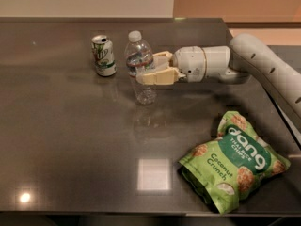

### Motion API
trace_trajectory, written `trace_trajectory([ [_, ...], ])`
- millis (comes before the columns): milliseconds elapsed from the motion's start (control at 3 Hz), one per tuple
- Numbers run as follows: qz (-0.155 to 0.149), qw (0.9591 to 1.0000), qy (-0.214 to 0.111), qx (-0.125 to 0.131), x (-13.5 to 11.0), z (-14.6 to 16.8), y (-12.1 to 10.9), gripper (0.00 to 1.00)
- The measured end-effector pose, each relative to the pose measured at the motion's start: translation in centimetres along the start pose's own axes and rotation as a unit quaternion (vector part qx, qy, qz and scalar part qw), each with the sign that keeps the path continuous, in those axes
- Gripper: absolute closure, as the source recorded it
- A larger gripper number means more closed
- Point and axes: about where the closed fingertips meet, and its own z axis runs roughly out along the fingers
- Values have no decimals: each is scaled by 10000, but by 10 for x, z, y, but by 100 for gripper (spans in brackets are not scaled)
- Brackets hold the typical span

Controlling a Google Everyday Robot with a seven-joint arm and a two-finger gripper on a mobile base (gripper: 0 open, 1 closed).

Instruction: Place water bottle upright

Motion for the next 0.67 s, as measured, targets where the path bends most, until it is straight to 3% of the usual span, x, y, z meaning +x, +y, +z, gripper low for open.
trace_trajectory([
  [333, -53, 9999, -131, -72, 3, 0, 0, 100],
  [667, -95, 9995, -258, -128, 3, 0, 0, 90],
])
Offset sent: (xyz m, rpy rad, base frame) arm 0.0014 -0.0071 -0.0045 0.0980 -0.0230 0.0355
